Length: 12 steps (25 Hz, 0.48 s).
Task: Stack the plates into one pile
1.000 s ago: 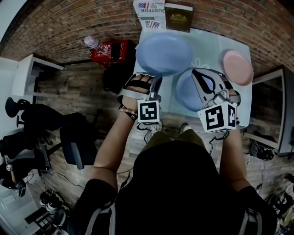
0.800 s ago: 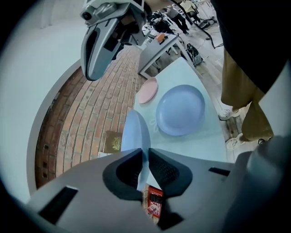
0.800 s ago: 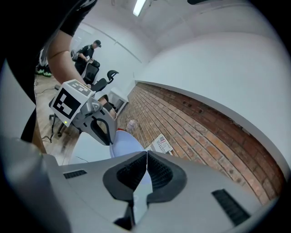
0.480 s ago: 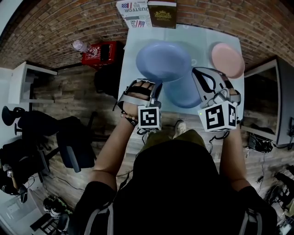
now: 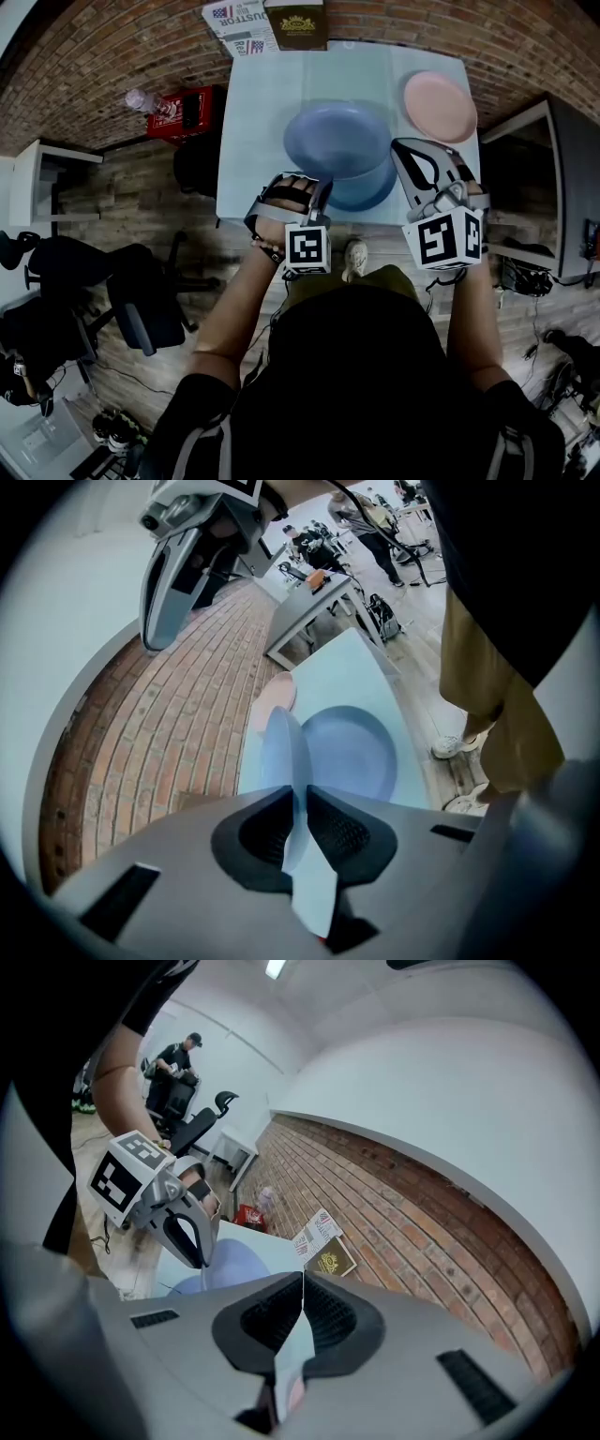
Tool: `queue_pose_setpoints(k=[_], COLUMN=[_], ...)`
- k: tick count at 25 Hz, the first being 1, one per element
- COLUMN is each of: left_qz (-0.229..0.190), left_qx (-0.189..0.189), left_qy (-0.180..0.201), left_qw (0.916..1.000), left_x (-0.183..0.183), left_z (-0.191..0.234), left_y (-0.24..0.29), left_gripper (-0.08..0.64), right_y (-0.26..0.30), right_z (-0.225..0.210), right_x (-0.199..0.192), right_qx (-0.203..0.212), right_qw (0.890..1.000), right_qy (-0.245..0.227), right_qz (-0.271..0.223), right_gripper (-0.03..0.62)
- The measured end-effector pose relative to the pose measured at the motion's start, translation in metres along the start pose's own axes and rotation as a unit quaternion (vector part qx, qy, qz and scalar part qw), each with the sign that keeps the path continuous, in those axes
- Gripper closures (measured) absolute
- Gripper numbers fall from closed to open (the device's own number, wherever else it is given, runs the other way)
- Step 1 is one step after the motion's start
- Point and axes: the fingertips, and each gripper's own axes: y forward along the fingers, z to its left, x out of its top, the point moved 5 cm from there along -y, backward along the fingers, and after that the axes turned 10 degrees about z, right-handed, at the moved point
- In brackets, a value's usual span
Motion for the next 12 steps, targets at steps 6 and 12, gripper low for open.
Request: queue_pose_setpoints(k=[6, 12], left_qz=[0.007, 0.017], left_qx=[-0.016, -0.03], left_qy=[-0.007, -0.017], left_qw=[0.9998, 0.9993], left_x=[0.023, 0.036], left_z=[-0.02, -0.032], left_y=[0.003, 0.007], left_gripper=[0.5, 0.5], right_y=[-0.009, -0.01], right_z=[0.002, 0.001], right_x=[-0.024, -0.038], right_qx=[0.011, 0.022], right_qw=[1.0, 1.0], right_qy=[0.004, 0.003], right_qz=[-0.002, -0.008], right_gripper=[0.557, 0.557])
